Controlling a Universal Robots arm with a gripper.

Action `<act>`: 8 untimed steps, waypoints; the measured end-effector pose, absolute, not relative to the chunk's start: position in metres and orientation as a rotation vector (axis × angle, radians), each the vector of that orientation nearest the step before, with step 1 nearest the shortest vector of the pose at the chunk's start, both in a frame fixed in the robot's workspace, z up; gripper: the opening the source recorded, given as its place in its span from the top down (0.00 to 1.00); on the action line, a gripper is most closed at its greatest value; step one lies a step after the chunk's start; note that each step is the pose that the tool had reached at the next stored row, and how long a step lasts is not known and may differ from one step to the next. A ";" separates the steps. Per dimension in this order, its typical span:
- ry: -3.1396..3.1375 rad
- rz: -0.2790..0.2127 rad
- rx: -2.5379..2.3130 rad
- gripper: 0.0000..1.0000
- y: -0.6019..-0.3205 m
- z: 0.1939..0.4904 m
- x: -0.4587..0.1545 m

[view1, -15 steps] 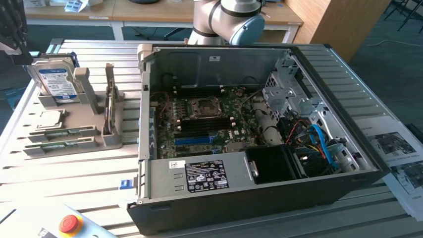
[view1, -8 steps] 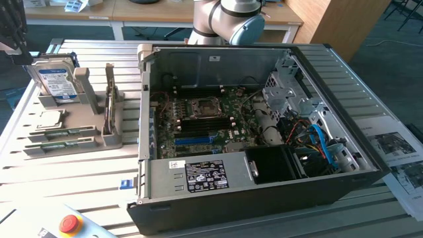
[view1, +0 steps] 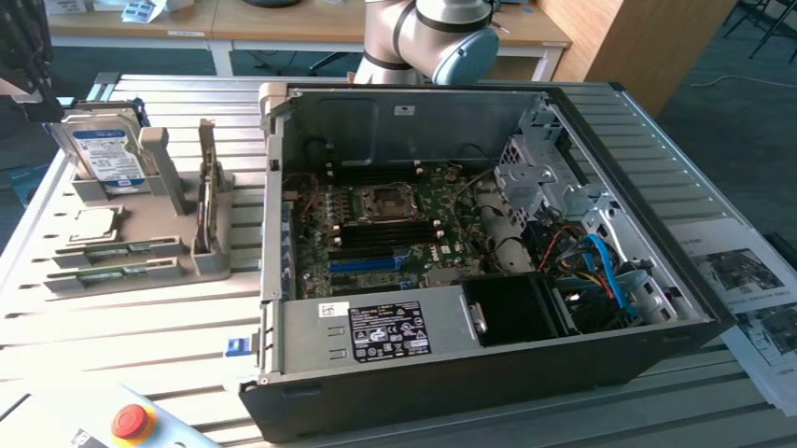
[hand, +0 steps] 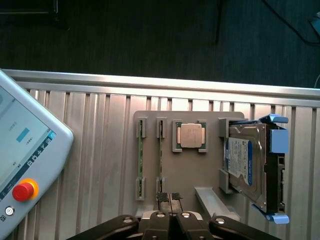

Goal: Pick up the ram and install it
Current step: 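Pick up the ram and move it above insertion slot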

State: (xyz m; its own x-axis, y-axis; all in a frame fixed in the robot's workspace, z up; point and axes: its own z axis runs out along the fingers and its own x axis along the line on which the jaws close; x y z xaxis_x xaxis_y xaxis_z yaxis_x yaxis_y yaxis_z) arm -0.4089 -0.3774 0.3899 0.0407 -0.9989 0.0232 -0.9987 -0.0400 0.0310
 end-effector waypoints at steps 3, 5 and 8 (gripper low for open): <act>-2.149 -0.007 2.238 0.90 -0.377 0.390 -0.409; -2.150 -0.008 2.238 0.90 -0.377 0.390 -0.409; -2.149 -0.008 2.239 0.90 -0.377 0.390 -0.409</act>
